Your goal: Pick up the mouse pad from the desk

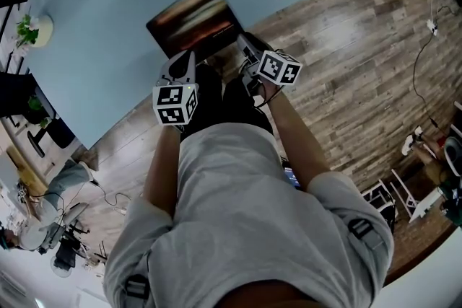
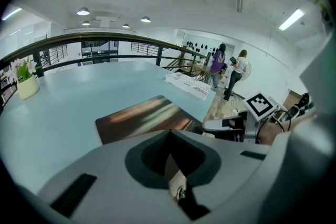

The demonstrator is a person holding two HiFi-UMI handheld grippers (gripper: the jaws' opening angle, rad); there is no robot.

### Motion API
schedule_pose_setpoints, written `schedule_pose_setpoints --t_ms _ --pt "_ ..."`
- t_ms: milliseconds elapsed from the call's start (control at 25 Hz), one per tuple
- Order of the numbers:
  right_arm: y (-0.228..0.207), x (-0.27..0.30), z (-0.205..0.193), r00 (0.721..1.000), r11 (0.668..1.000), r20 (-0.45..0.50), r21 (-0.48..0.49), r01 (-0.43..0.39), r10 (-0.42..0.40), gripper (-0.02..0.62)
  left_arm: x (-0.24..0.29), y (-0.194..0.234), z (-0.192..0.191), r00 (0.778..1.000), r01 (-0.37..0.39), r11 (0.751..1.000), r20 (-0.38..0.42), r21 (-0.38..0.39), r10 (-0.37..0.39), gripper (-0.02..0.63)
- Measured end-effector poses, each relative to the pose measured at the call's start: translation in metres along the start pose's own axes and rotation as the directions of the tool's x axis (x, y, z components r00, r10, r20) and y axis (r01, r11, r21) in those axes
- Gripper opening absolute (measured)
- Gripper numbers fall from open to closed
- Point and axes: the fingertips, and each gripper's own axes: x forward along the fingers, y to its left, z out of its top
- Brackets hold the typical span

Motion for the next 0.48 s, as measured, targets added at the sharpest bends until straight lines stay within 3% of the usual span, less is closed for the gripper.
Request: schedule_pose_setpoints --t_ms 480 --pt "0.0047 0.0043 0.0034 1.0 1.0 -0.002 -0.024 0.016 -0.016 0.069 -0.0009 0.0065 0.0032 1.0 -0.002 1.0 0.005 -0.007 0.002 0.012"
